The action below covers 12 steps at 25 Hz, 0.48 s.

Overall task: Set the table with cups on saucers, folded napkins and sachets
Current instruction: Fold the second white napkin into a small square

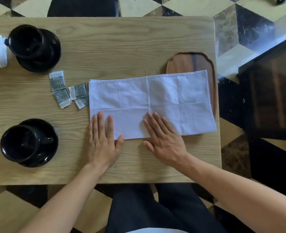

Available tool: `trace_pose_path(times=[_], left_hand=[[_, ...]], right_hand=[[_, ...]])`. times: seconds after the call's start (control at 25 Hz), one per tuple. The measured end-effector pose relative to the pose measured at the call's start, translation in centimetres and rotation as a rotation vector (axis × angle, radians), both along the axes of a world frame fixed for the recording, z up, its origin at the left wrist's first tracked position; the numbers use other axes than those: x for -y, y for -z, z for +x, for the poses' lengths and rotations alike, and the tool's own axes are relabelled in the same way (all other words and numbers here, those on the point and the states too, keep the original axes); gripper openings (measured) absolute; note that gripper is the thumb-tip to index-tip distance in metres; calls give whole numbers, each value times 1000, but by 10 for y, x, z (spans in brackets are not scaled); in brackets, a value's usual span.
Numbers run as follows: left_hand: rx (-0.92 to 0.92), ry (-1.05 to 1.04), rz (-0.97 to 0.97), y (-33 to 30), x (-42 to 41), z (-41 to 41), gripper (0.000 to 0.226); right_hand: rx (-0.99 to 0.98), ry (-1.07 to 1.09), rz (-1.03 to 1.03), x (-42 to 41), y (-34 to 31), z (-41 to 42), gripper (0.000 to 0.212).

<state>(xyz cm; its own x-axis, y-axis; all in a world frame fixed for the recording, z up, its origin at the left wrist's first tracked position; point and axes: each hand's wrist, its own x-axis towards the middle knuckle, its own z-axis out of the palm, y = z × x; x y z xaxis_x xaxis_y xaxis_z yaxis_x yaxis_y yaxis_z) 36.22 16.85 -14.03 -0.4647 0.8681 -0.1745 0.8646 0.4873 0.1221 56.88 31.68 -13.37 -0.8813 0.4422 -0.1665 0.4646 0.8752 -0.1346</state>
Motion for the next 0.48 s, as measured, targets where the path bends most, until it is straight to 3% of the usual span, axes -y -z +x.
trace_pose_path(times=[0.48], left_hand=[[27,-11,-131,-12,-3,0,89]], right_hand=[[138,202,-27,-72,-25,114,82]])
